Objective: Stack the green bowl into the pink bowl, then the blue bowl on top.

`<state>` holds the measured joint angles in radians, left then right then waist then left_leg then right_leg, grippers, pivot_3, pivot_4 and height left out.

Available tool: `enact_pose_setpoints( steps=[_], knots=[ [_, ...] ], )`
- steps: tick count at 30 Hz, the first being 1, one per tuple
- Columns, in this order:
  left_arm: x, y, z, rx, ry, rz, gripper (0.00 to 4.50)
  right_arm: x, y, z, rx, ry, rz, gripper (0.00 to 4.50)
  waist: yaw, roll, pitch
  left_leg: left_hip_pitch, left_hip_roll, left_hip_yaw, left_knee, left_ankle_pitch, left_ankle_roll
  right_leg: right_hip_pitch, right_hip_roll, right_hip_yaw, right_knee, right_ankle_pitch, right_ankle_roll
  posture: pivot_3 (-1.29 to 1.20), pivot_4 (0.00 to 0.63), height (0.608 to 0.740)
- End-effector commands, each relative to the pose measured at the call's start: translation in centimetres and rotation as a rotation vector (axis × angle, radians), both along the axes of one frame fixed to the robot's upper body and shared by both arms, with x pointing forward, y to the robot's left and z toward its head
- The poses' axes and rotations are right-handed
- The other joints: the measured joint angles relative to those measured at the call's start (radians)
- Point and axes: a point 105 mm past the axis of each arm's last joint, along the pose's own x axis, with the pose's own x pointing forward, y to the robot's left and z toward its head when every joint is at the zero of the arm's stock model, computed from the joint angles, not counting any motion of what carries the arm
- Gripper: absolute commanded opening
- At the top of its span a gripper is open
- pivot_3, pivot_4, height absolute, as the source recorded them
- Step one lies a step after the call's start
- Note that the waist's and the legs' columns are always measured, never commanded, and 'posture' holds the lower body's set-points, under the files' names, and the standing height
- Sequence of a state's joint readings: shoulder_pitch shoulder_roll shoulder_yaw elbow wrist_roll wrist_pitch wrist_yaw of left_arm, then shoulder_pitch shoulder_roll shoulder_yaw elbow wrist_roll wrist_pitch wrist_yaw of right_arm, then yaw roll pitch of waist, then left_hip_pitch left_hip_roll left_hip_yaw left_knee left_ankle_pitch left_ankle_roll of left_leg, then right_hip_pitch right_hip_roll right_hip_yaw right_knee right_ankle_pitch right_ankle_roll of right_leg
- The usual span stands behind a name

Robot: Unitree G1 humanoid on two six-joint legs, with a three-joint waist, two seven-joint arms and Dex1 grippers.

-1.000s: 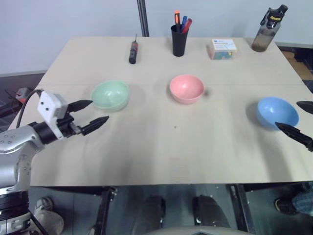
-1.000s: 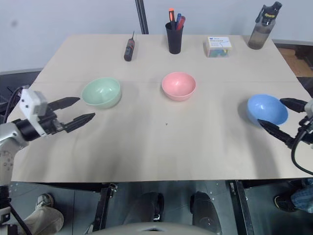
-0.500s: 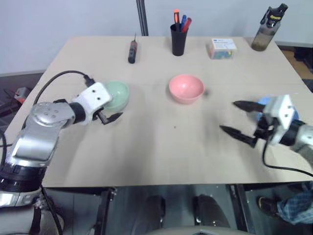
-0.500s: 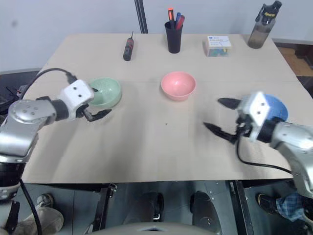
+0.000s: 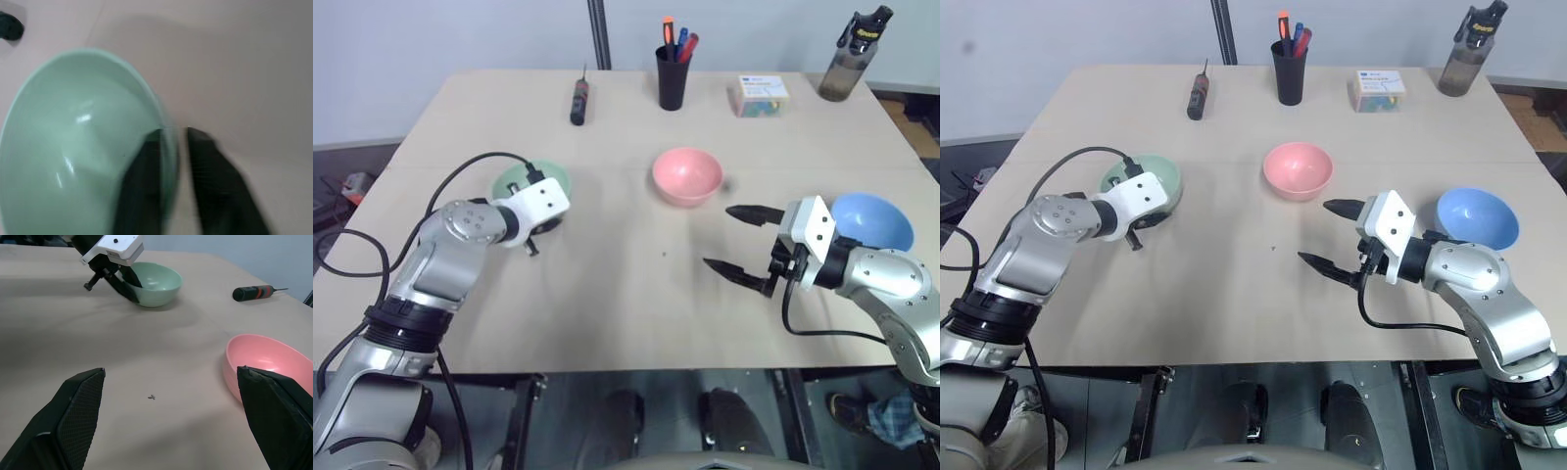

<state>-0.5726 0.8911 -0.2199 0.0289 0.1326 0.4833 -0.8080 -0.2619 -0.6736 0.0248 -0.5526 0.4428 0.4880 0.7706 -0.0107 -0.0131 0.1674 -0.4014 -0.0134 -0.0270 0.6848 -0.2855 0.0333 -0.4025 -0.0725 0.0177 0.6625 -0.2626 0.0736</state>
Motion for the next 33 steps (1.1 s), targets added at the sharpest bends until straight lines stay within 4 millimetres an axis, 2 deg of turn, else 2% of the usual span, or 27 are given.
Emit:
enact_pose_setpoints(
  steps=[1,4,7,9,11,14,17,22,23,27,30,33],
  knots=[
    [0.0,-0.8,1.5,-0.024,-0.038,-0.046,0.08,-0.4,0.1,1.0,0.007,-0.065,0.003,4.5,0.0,0.0,0.0,0.0,0.0,0.0,0.0,0.0,0.0,0.0,0.0,0.0,0.0,0.0,0.0,0.0,0.15,0.74],
    [-1.7,-2.9,2.0,-0.127,0.015,-0.169,0.08,-0.4,-0.2,0.9,0.006,-0.069,-0.014,4.5,-0.001,0.0,0.0,0.0,0.0,0.0,0.0,0.0,0.0,0.0,0.0,0.0,0.0,0.0,0.0,0.0,0.15,0.74],
    [-5.5,-6.0,2.2,-0.147,0.103,-0.458,0.08,-0.3,-0.9,0.6,-0.001,-0.065,-0.045,4.5,-0.002,0.0,0.0,0.0,0.001,0.0,0.0,0.002,-0.003,0.0,0.0,0.001,0.0,0.0,0.0,0.0,0.15,0.74],
    [-7.3,-7.6,2.2,-0.154,0.129,-0.614,0.08,-0.1,-1.4,0.4,-0.006,-0.066,-0.068,4.5,-0.001,0.0,0.0,0.0,0.002,0.001,0.0,0.002,-0.003,0.0,-0.001,0.001,-0.001,0.0,0.0,0.0,0.15,0.74],
    [-7.9,-8.8,2.3,-0.19,0.15,-0.697,0.08,0.0,-1.9,0.3,-0.011,-0.071,-0.09,4.5,0.003,0.0,0.0,0.0,0.002,0.0,0.0,0.002,-0.003,0.0,-0.001,0.001,0.0,0.0,0.0,0.0,0.15,0.74],
    [-8.2,-9.8,1.8,-0.204,0.19,-0.777,0.08,0.1,-2.2,0.4,-0.02,-0.093,-0.119,4.5,0.002,0.0,0.0,0.002,0.001,0.0,0.0,0.0,0.001,0.002,-0.001,0.0,0.001,0.0,0.0,0.0,0.15,0.74],
    [-8.2,-10.0,0.9,-0.204,0.216,-0.859,0.08,-0.1,-2.1,0.8,-0.008,-0.116,-0.134,4.5,0.0,0.0,0.0,0.003,0.001,0.001,0.001,0.0,0.001,0.002,0.0,0.0,0.001,0.0,0.0,0.0,0.15,0.74],
    [-5.9,-12.4,-0.6,-0.195,0.227,-0.937,0.08,-0.7,-2.0,0.8,-0.009,-0.132,-0.184,4.5,0.008,0.0,0.0,0.002,-0.001,-0.001,0.002,0.0,0.001,0.003,0.0,-0.001,0.0,0.0,0.0,0.0,0.15,0.74],
    [-5.8,-12.7,-0.9,-0.2,0.272,-0.945,0.08,-0.8,-2.0,0.7,-0.011,-0.131,-0.196,4.5,0.009,0.0,0.0,0.001,-0.001,-0.001,0.002,0.0,0.001,0.003,0.0,-0.002,0.0,0.0,0.0,0.0,0.15,0.74],
    [-5.8,-13.2,-0.7,-0.229,0.358,-0.977,1.46,-0.9,-2.5,0.5,-0.026,-0.127,-0.246,4.5,-0.002,0.0,0.0,0.001,-0.002,-0.001,0.003,0.0,0.001,0.003,0.0,-0.001,0.0,0.0,0.0,0.0,0.15,0.74],
    [-5.7,-13.3,0.3,-0.271,0.323,-0.977,2.83,-0.6,-3.3,0.2,-0.051,-0.119,-0.294,4.5,-0.007,0.0,0.0,0.002,-0.001,0.0,0.002,0.0,0.001,0.003,0.001,0.0,0.001,0.0,0.0,0.0,0.15,0.74],
    [-5.6,-12.5,2.4,-0.376,0.271,-0.928,3.61,0.6,-5.0,0.1,-0.091,-0.112,-0.407,4.5,-0.005,0.0,0.0,0.002,-0.001,0.0,0.002,0.0,0.001,0.003,0.001,0.0,0.001,0.0,0.0,0.0,0.15,0.74]
  ],
)
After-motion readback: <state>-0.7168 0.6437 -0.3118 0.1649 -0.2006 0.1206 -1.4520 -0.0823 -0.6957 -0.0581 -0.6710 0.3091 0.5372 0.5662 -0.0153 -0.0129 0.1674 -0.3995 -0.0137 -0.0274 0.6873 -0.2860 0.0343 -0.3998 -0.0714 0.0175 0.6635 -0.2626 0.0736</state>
